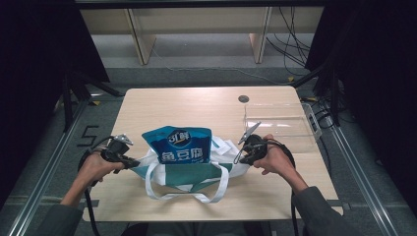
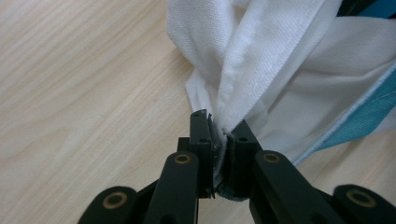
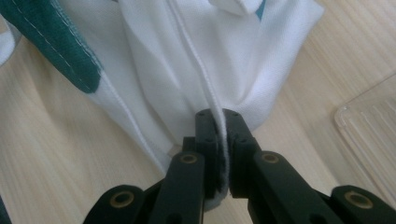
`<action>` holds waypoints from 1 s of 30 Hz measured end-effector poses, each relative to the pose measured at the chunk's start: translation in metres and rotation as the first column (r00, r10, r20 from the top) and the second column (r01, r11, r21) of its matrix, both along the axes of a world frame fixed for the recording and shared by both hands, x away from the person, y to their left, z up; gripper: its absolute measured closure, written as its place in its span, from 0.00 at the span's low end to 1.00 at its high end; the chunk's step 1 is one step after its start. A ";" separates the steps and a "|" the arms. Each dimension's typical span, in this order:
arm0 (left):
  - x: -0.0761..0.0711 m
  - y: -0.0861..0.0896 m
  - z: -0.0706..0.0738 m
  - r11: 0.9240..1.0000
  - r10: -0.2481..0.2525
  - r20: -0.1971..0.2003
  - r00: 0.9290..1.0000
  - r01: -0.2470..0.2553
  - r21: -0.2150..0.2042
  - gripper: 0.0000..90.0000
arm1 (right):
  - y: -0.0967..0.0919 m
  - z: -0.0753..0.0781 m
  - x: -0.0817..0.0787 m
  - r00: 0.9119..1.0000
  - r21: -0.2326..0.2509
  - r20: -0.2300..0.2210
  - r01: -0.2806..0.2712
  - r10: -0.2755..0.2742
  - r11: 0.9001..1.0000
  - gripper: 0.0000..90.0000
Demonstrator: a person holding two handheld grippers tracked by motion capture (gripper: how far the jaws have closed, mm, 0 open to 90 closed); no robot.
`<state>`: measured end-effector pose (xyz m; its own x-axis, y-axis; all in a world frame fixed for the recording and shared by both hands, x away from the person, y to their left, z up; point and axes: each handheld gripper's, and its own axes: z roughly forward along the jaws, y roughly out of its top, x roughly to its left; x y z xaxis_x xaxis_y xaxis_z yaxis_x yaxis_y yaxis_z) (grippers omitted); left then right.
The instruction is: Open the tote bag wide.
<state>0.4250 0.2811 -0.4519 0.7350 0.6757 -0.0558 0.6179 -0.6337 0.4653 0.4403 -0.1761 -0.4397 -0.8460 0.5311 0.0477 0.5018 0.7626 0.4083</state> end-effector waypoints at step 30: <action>-0.003 -0.027 0.036 0.998 0.005 0.082 0.997 0.000 -0.064 0.57 | 0.005 0.026 -0.030 0.989 0.154 0.142 0.010 -0.032 0.988 0.63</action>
<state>0.4219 0.2542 -0.4160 0.7373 0.6744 -0.0390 0.5777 -0.5995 0.5540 0.4107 -0.1712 -0.4136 -0.8385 0.5449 0.0081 0.4449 0.6759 0.5876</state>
